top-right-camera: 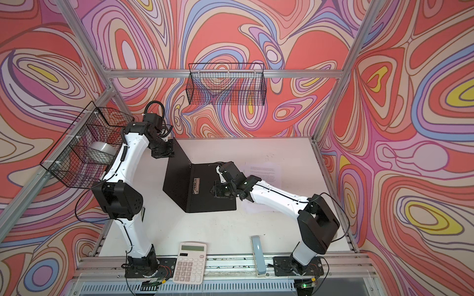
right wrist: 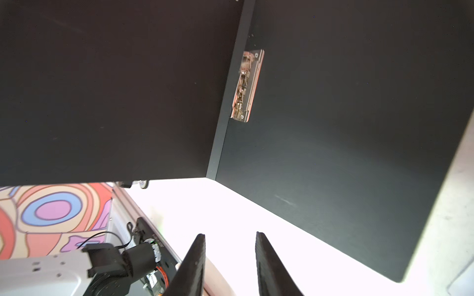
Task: Put the files into the folder
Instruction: 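Move the right gripper down to the metal clip inside the folder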
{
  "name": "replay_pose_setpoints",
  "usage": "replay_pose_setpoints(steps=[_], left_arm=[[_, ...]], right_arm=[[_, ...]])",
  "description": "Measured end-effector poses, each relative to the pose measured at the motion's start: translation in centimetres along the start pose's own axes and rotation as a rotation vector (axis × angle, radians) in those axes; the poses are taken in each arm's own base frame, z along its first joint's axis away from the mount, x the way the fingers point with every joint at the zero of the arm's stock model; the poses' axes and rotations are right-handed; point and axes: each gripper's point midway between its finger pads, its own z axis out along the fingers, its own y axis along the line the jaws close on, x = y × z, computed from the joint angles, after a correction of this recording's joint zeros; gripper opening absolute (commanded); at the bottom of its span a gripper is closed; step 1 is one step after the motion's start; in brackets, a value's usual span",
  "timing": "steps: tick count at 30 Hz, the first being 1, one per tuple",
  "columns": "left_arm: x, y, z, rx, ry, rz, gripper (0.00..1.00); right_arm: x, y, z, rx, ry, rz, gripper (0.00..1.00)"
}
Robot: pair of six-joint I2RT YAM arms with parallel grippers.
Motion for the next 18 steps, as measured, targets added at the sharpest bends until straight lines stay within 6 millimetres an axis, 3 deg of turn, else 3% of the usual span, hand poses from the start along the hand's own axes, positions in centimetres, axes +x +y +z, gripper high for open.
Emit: replay_pose_setpoints(steps=[8,18], left_arm=[[0.0,-0.4,0.1,0.024,0.006,0.013,0.0],[0.1,-0.1,-0.6,-0.003,0.009,0.083,0.0]], right_arm=[[-1.4,-0.1,2.7,0.046,0.029,-0.001,0.33],[-2.0,-1.4,9.7,0.086,0.115,-0.025,0.29]])
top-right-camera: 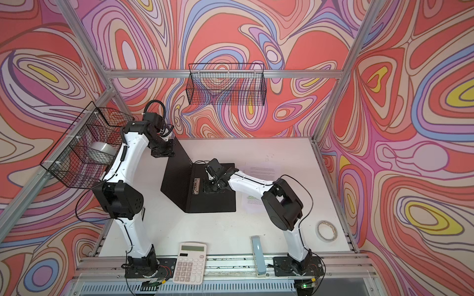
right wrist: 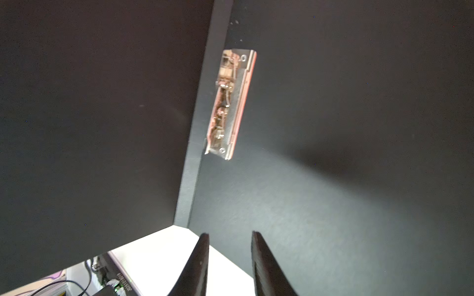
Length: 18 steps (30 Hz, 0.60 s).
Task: Put the files into the folder
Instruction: 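Move the right gripper down to the metal clip inside the folder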
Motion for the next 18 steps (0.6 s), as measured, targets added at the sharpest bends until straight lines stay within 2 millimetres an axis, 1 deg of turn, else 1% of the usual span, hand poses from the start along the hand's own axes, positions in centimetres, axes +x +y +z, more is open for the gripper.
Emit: replay_pose_setpoints(steps=[3,8,14,18], left_arm=[[0.2,0.0,-0.1,-0.001,0.008,0.01,0.0],[0.5,0.1,-0.1,-0.003,0.025,0.009,0.0],[0.8,0.1,0.0,-0.005,0.037,-0.012,0.0],[1.1,0.2,0.3,-0.005,0.05,-0.028,0.0]], right_arm=[[0.0,-0.2,1.2,-0.006,0.014,-0.003,0.25],[-0.2,0.4,2.8,-0.051,0.019,-0.002,0.25],[-0.2,1.9,3.9,-0.112,0.028,-0.001,0.25],[0.3,2.5,5.0,-0.137,0.047,0.0,0.24]])
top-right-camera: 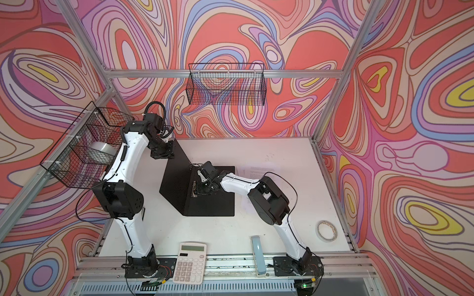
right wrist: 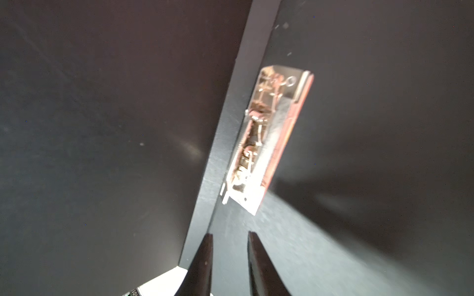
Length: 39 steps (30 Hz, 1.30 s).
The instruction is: Put the files into the folder
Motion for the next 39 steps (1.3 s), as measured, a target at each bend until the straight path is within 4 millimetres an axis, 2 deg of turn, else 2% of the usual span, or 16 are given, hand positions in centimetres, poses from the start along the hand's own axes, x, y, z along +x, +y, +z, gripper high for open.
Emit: replay_pose_setpoints(steps=[10,26,32,39], left_arm=[[1.5,0.6,0.1,0.0,0.021,-0.045,0.0],[1.7,0.5,-0.3,0.003,0.02,-0.049,0.0],[1.8,0.5,-0.4,0.002,0.024,-0.049,0.0],[1.8,0.5,-0.4,0.001,0.025,-0.049,0.0]], right_arm=[[0.9,0.2,1.6,-0.002,0.028,0.009,0.19],[1.0,-1.6,1.3,0.122,0.014,0.004,0.15],[0.4,-0.7,1.0,0.109,0.007,-0.01,0.13],[0.6,-0.5,1.0,0.095,0.018,-0.008,0.13]])
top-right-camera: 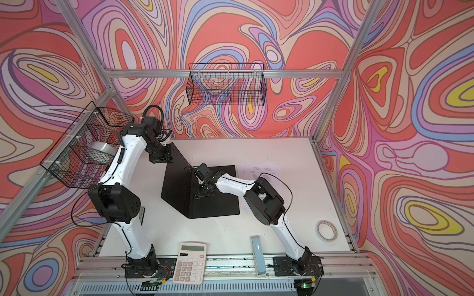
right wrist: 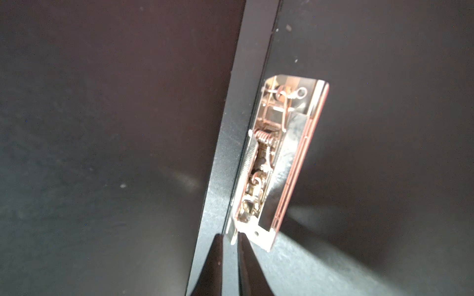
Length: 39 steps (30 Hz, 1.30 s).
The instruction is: Put the files into the folder
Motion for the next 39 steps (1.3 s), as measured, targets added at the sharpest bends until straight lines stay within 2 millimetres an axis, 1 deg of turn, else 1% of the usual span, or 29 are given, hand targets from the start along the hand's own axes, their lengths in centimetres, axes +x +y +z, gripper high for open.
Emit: replay_pose_setpoints(steps=[9,17,32,39], left_arm=[[0.1,-0.1,0.0,0.004,0.003,0.0,0.0],[0.1,-0.1,0.0,0.008,0.004,0.0,0.0],[0.1,-0.2,0.0,0.015,0.007,0.004,0.0],[0.2,-0.2,0.0,0.014,0.009,0.004,0.0]], right_arm=[[0.7,-0.6,1.0,0.004,0.027,0.006,0.12],[0.7,-0.5,1.0,-0.003,0.031,0.006,0.08],[0.9,-0.4,1.1,-0.009,0.042,0.008,0.09],[0.9,-0.4,1.1,-0.013,0.046,0.01,0.05]])
